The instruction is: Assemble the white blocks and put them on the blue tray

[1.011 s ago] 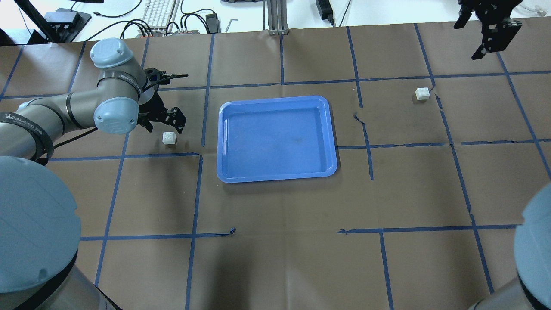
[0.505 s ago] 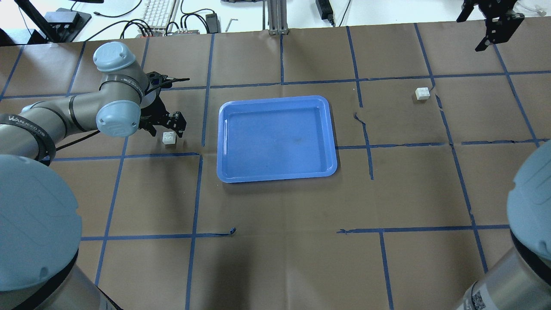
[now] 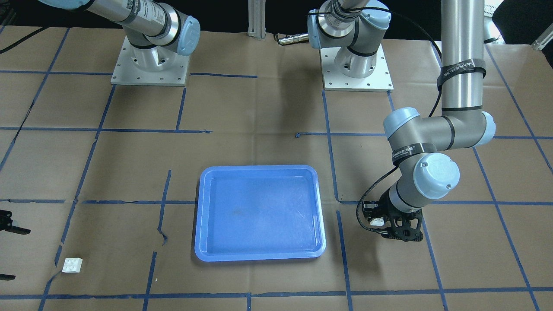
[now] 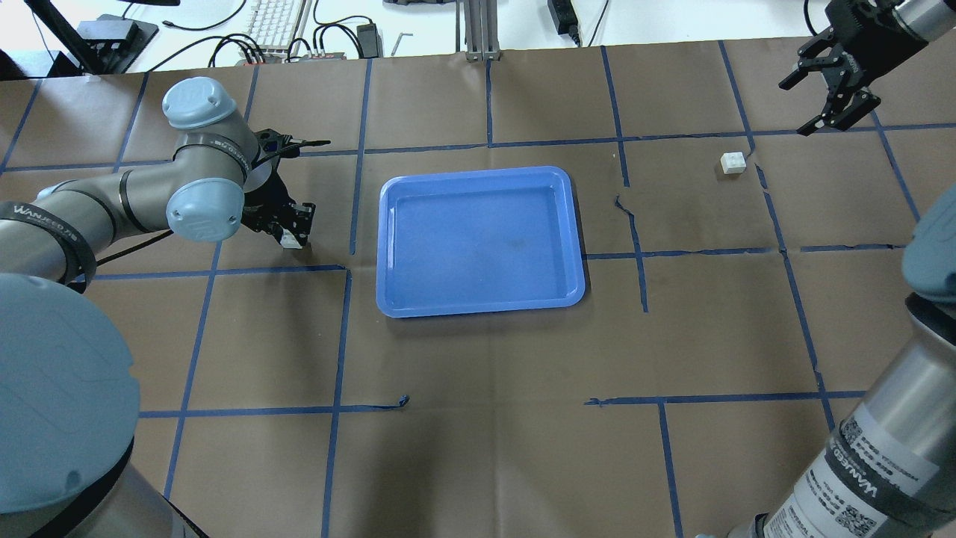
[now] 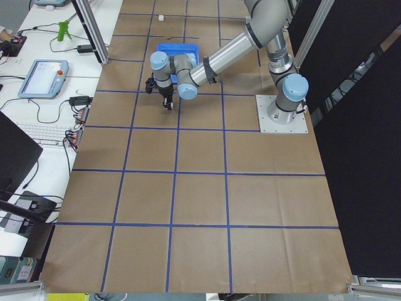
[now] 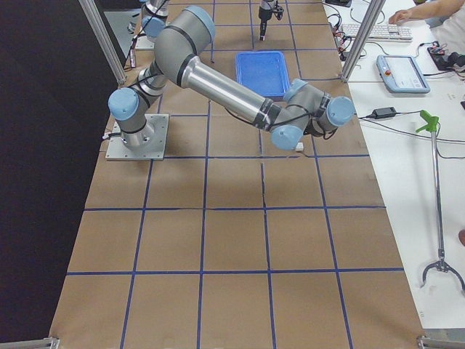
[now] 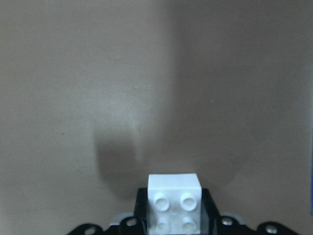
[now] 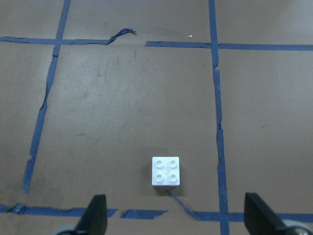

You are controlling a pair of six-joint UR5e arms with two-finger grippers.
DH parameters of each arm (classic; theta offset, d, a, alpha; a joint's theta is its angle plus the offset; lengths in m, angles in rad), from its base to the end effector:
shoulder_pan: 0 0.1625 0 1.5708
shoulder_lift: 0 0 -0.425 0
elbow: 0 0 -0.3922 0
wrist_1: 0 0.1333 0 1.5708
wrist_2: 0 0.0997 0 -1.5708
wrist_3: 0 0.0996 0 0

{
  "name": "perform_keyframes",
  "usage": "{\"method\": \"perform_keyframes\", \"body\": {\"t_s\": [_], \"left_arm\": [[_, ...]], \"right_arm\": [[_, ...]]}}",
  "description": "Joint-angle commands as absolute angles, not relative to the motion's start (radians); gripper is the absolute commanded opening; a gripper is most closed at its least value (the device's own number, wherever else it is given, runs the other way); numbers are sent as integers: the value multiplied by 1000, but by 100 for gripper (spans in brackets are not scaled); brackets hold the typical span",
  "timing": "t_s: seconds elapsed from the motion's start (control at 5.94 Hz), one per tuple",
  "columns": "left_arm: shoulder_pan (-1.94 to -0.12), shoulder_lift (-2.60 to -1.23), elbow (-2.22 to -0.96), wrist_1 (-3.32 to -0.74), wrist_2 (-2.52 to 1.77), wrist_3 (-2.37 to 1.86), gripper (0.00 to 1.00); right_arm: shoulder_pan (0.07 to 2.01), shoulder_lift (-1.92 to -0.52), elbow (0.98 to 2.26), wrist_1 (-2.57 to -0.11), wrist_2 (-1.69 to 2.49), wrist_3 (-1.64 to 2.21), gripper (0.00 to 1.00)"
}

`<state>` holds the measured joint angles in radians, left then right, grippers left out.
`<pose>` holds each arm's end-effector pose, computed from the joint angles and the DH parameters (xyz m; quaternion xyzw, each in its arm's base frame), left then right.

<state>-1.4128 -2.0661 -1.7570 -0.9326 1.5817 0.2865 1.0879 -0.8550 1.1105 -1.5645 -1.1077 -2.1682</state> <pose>-0.0359 -0.6152 0.1855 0.0643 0.9977 0.0223 0.0005 -0.1823 -0.7305 0.2722 -0.7003 0.6645 -0.1899 0.1785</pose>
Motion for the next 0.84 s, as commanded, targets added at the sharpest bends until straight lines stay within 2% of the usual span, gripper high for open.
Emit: {"method": "perform_keyframes", "body": {"t_s": [0.0,0.67], "left_arm": [[-1466,-2030,-1741,-933,1583,470,8],[-1679,-1990,-1733,-917,1583,1180,8]], "right_arm": [[1077,-746,1112,-1586,-958,-2264,100],[1077,-692,1159,-1598,-954,-2280,100]]}}
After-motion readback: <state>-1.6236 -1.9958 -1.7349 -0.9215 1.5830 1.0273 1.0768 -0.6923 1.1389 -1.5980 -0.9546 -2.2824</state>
